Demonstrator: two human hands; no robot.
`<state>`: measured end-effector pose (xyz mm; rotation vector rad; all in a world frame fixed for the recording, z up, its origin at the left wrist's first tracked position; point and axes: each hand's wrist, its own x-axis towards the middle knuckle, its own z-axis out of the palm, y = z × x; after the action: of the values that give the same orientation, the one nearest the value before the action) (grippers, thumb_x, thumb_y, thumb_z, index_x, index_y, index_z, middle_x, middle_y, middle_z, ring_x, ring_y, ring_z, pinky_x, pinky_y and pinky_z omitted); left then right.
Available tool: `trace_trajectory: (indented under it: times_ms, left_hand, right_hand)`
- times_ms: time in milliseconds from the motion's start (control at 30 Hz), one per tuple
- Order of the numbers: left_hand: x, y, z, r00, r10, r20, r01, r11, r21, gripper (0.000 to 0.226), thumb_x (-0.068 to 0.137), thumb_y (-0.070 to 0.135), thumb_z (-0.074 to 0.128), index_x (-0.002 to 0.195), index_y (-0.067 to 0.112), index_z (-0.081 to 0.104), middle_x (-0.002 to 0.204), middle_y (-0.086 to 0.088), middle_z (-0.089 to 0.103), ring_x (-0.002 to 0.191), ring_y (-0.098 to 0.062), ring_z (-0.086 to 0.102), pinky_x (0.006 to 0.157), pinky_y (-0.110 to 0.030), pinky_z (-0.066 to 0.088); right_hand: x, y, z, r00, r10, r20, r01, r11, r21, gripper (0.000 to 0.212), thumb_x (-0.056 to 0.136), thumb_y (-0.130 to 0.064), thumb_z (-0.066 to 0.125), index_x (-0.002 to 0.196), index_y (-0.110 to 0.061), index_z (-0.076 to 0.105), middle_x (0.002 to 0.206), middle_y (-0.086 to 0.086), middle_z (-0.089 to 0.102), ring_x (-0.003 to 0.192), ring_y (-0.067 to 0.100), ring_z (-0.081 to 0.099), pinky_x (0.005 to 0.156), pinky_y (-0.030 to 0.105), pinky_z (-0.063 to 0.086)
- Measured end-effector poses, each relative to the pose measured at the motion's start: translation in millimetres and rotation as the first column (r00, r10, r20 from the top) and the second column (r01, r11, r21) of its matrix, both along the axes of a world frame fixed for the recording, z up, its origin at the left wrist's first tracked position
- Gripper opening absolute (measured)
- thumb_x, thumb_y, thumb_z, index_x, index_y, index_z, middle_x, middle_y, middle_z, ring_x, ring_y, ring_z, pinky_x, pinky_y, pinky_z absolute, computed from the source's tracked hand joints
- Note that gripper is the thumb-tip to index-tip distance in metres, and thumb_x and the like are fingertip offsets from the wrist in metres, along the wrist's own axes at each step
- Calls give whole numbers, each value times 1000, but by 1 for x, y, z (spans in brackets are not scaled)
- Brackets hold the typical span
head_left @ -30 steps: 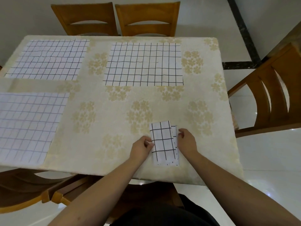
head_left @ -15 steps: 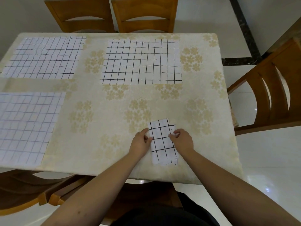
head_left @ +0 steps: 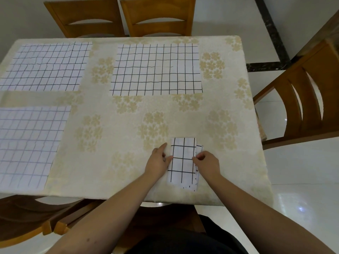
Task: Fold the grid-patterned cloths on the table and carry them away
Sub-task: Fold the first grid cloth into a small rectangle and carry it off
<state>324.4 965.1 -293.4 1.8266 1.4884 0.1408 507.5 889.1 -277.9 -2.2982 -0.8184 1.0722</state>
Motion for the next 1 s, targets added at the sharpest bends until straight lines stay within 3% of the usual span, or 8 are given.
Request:
trace_trajectory:
  times_ms: [300,367,433,567,700,767,867,1000]
  left_hand:
    - [4,3,3,995,-96,22,94,994,53,58,96,31,57,148,21,34,113,-7,49,81,-14,52,80,-26,47]
    - [8,6,4,990,-135,38,131,987,90,59,96,30,57,149,21,33,119,-9,49,89,-19,55,86,-33,49]
    - [11,9,1,978,-209,-14,208,964,164,62,95,30,58,150,21,30,133,-11,45,111,-24,53,93,-36,48]
    - [14,11,-6,844,-480,-240,537,755,376,66,93,35,58,151,23,29,157,-11,26,144,-29,27,107,-47,37]
    - [16,5,-9,678,-602,-423,727,634,262,66,99,44,43,155,28,11,162,-2,-1,150,-20,-3,119,-42,5]
    - [14,3,-13,665,-608,-433,741,609,283,63,98,47,38,154,27,17,162,-3,5,149,-20,1,120,-43,6]
    - [11,1,-18,673,-594,-441,738,580,345,61,94,51,32,149,24,32,158,-6,26,146,-24,23,117,-46,21]
    - [11,-2,-21,665,-609,-434,747,549,375,58,96,50,33,147,22,37,157,-5,29,144,-24,26,116,-45,18]
  right_hand:
    - [-4,-4,7,999,-28,-33,27,999,-29,8,85,-19,66,80,-14,61,77,-1,64,66,10,57,52,19,37]
    - [-3,-5,7,999,-30,-31,29,999,-36,8,84,-17,66,80,-13,61,76,0,63,64,10,56,51,18,36]
    - [-3,-7,7,999,-37,-24,36,999,-36,7,83,-17,67,80,-13,61,77,1,64,63,9,55,51,18,36]
    - [-5,-7,6,999,-35,-20,35,999,-29,8,81,-13,67,76,-13,60,83,3,65,67,11,55,52,16,35]
    - [-7,-7,7,999,-42,-22,41,999,-16,16,77,-10,69,68,-16,57,89,5,64,70,12,56,52,13,33]
    - [-8,-8,9,999,-42,-16,42,999,-15,22,77,-10,69,65,-18,53,87,5,63,66,10,53,51,13,31]
    - [-6,-10,8,999,-51,-11,51,999,-12,24,77,-10,68,65,-20,50,84,3,60,64,7,50,51,14,30]
    - [-5,-9,8,999,-52,-9,52,998,-22,23,77,-10,68,66,-20,50,82,2,59,64,8,50,51,15,30]
